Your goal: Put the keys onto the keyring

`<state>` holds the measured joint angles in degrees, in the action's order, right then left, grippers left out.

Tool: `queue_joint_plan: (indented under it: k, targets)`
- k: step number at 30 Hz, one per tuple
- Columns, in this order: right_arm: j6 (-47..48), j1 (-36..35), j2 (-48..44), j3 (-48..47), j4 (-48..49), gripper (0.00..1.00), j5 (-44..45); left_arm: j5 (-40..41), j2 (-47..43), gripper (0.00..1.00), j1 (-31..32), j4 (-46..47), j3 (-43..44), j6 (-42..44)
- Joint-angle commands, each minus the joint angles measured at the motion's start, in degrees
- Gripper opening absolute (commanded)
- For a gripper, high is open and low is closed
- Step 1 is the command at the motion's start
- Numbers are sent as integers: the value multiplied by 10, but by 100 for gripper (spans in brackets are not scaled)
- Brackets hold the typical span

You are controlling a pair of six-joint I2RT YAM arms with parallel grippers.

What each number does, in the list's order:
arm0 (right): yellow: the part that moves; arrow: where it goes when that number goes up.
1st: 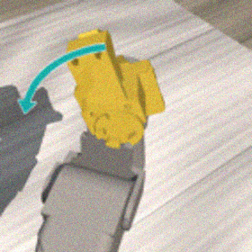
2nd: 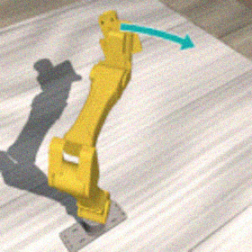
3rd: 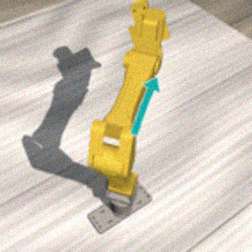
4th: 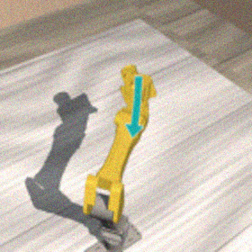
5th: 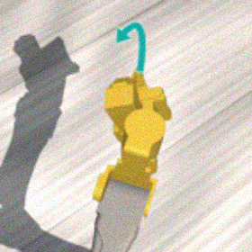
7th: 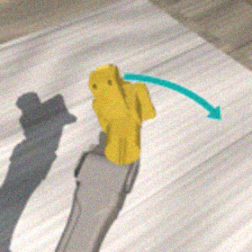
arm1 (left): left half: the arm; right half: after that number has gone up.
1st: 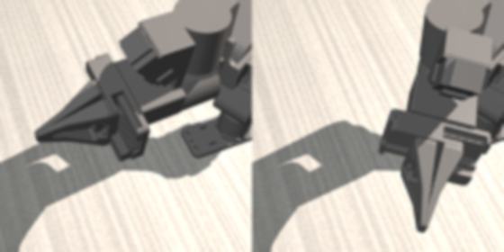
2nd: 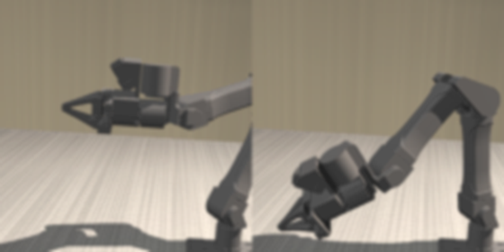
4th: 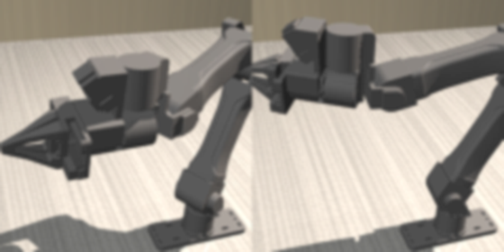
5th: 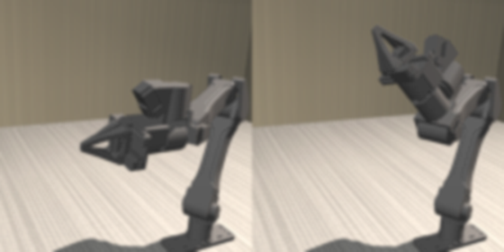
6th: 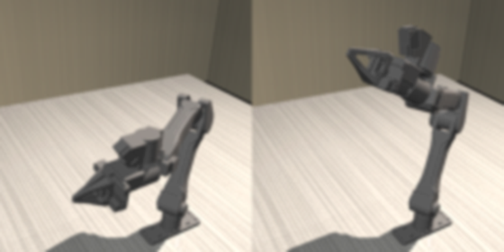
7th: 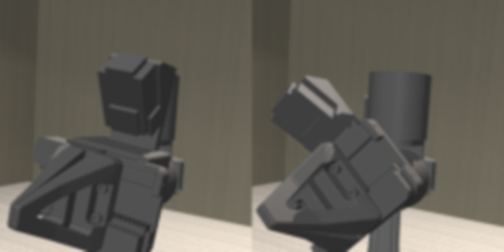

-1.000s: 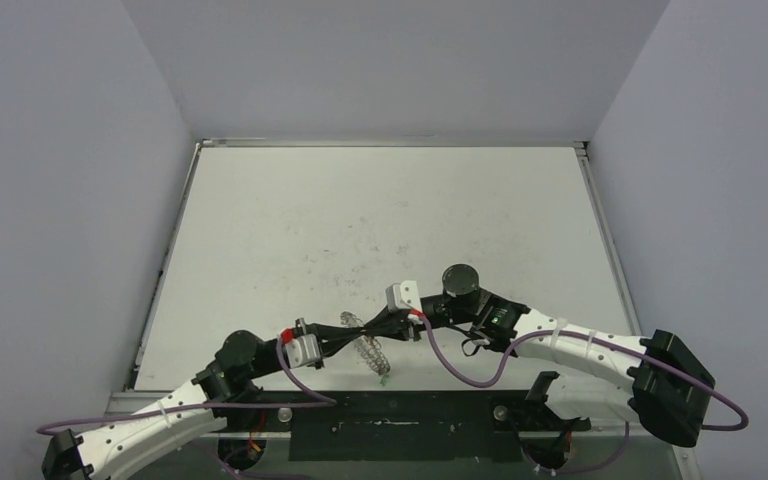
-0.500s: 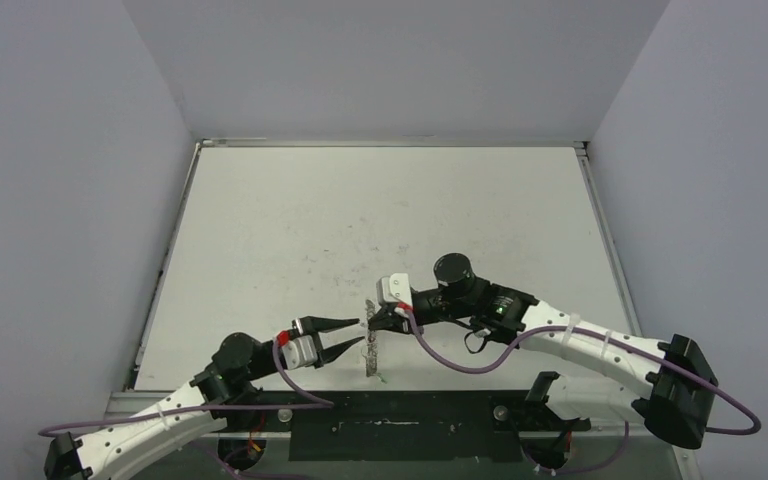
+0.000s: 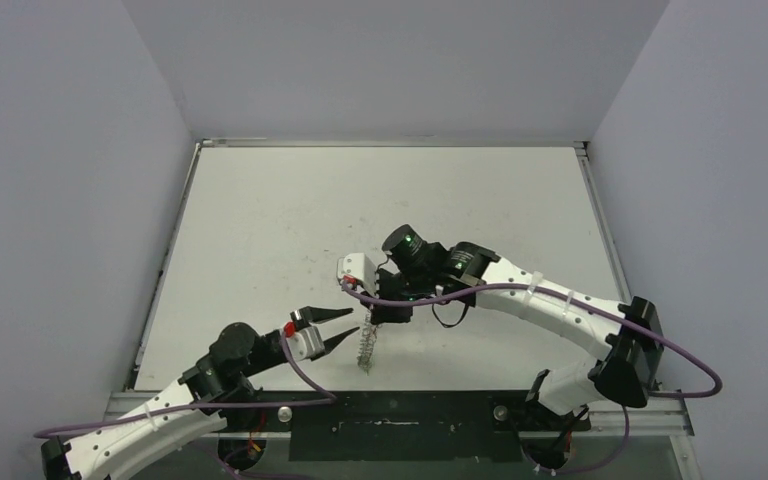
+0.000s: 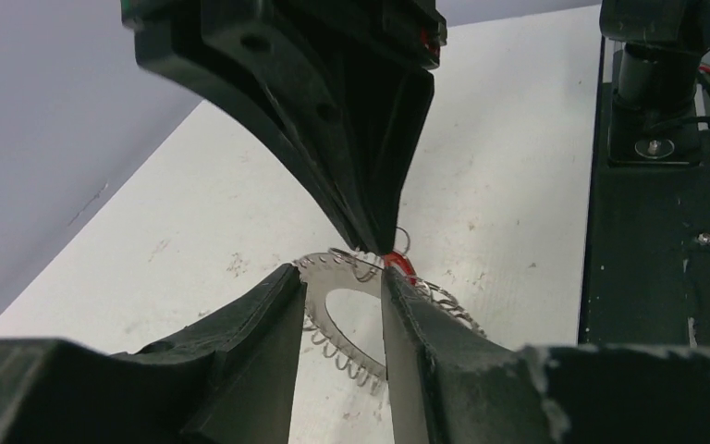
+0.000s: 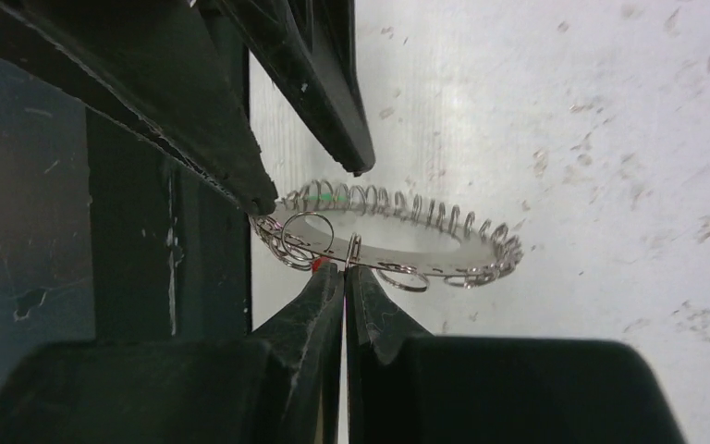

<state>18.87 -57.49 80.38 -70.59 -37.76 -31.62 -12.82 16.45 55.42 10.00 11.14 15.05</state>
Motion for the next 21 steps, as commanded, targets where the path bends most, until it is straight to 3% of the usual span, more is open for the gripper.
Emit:
queue_joint_plan:
  k: [1, 16, 21]
  targets:
    - [6, -23, 36, -64, -105, 0, 17, 0, 24, 33, 2, -45, 47, 33]
    - [4, -46, 65, -100, -118, 0, 24, -73, 101, 34, 2, -7, 50, 34]
    - [1, -48, 68, -99, -116, 0, 23, -94, 133, 24, 2, 41, 41, 24]
